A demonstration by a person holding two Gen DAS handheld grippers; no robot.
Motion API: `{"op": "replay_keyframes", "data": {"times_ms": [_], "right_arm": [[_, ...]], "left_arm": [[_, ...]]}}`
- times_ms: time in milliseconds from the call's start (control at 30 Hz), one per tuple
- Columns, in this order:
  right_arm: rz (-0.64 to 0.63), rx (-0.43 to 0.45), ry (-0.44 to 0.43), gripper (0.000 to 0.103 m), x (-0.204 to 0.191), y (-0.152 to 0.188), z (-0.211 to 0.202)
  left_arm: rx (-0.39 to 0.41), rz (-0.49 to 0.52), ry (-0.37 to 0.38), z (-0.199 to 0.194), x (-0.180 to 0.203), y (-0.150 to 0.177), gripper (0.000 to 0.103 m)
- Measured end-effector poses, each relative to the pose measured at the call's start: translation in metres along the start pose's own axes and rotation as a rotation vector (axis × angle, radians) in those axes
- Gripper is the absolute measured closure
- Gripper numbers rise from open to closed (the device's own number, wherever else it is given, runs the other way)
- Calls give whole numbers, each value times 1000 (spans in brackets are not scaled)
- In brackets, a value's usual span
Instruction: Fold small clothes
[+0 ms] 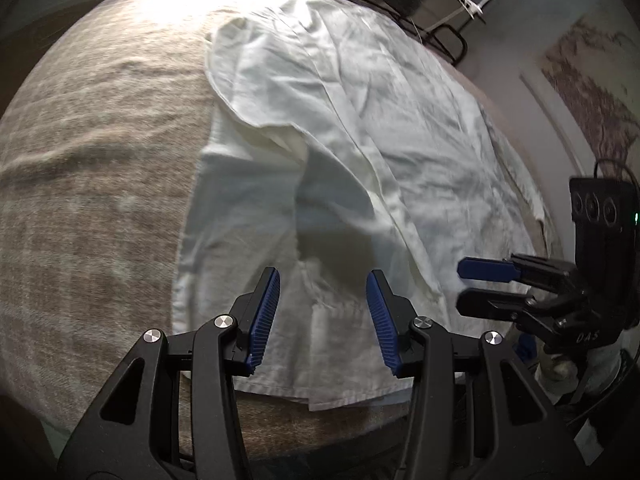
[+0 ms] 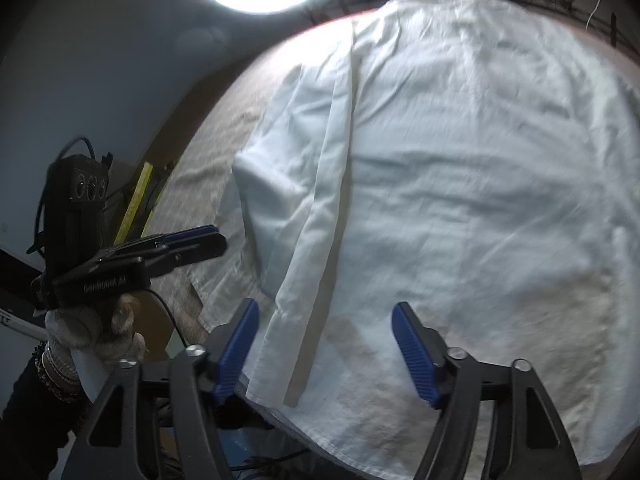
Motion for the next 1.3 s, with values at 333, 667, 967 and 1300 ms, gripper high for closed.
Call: {"op": "replay_keyframes", "data": {"times_ms": [333, 667, 967, 1300], "right_arm": [[52, -74, -216, 96, -11, -3, 23], [0, -101, -138, 91, -31, -4, 30], [-145, 81, -20, 48, -52, -78, -64], [-249, 17, 123, 46, -101, -228, -8]], "left_arm": [[53, 30, -58, -16, 3, 7, 101], [43, -22, -230, -11, -27, 21, 99], [177, -136, -235, -34, -49, 33, 58], [149, -137, -241, -21, -55, 25, 58]]}}
Point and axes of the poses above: each gripper's, at about its wrist camera, not at the fingertips, and z roughly the way its jaws point, x to its right, y to its underside, the point moved 6 cm from there along z, roughly the way its jaws point, and after that the axes turned 13 degrees about -x, right-handed, at the moved point
